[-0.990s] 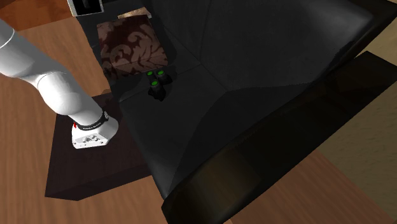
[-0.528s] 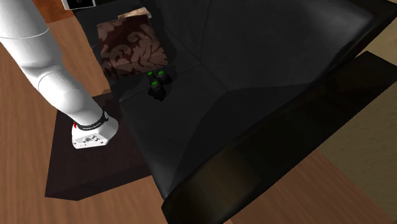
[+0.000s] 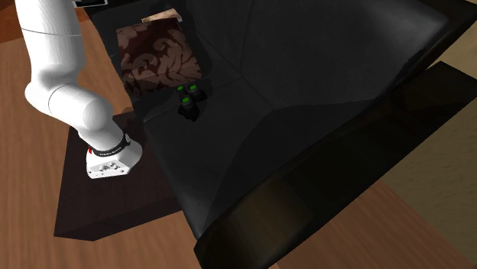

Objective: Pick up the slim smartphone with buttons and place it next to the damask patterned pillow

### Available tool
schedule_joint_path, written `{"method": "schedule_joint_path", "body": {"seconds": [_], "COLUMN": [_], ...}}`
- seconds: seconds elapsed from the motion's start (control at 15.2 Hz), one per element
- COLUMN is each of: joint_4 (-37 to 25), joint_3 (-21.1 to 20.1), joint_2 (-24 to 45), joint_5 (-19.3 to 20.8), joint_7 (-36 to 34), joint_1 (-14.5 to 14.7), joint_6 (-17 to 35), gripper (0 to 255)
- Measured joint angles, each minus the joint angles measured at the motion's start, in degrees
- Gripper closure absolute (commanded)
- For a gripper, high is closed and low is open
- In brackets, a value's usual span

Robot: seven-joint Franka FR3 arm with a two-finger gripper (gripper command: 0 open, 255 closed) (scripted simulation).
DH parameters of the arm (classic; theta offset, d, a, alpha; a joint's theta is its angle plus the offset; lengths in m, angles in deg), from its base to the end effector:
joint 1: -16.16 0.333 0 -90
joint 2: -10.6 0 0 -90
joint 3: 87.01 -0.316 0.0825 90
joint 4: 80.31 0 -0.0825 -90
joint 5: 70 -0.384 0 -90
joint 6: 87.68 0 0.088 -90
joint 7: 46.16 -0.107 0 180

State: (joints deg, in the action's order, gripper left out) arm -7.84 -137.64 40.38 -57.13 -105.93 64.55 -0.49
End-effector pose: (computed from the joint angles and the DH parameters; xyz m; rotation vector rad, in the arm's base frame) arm 0.0515 0.6575 0.5297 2.9260 0.9566 -0.2849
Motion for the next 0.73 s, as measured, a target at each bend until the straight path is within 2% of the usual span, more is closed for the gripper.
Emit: {"method": "schedule_joint_path", "body": {"seconds": [0.73], "joint_4": [9.0], "joint_3": [0.2], "joint_2": [-0.1], "joint_5": [0.2], "joint_7": [0.1], "joint_1": [-2.0], "joint_6": [8.4], "gripper": [255]}}
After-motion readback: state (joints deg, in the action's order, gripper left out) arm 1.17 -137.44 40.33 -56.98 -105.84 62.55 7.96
